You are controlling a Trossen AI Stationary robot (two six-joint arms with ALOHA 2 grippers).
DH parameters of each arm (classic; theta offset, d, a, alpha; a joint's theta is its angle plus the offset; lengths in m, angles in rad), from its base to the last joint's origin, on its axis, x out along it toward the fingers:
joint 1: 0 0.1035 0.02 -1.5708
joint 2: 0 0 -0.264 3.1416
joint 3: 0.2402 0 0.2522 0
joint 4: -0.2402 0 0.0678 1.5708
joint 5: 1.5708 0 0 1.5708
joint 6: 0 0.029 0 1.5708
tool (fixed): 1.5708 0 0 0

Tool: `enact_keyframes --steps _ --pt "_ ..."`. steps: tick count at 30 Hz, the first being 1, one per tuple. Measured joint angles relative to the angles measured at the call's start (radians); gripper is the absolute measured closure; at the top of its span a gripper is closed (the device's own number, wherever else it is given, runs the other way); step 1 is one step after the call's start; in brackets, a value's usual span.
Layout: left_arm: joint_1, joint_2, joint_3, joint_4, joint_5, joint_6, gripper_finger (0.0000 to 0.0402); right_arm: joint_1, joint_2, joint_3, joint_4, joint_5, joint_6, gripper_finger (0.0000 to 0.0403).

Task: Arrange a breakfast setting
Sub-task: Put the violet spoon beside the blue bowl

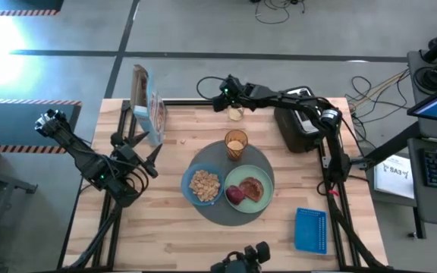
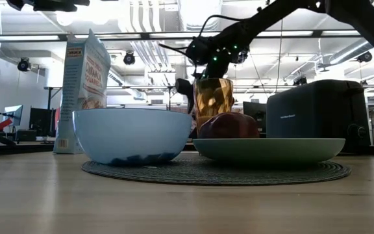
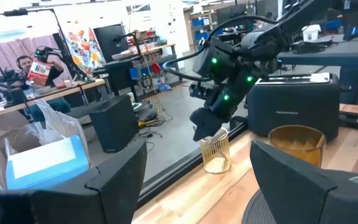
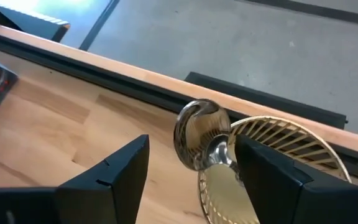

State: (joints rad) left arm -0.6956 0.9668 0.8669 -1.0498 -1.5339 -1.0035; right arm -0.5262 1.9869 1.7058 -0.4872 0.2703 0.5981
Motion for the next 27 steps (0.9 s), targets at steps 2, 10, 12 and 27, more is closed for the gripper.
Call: enact_keyframes --steps 2,10,12,27 --pt "0.0 0.0 0.0 -0.009 0.0 0.0 0.0132 0.0 0.001 0.0 0.0 0.001 -0.007 0.0183" --pt "0.0 0.0 -0.002 -0.015 0.0 0.0 0.0132 -0.004 0.0 0.0 -0.002 0.052 -0.037 0.0244" --pt "0.0 0.0 -0.006 -0.015 0.0 -0.001 0.0132 -0.004 -0.001 0.0 -0.001 0.08 -0.057 0.0263" --pt "0.0 0.0 -0.011 -0.014 0.029 -0.011 0.0132 -0.005 -0.002 0.0 -0.001 0.123 -0.143 0.0391"
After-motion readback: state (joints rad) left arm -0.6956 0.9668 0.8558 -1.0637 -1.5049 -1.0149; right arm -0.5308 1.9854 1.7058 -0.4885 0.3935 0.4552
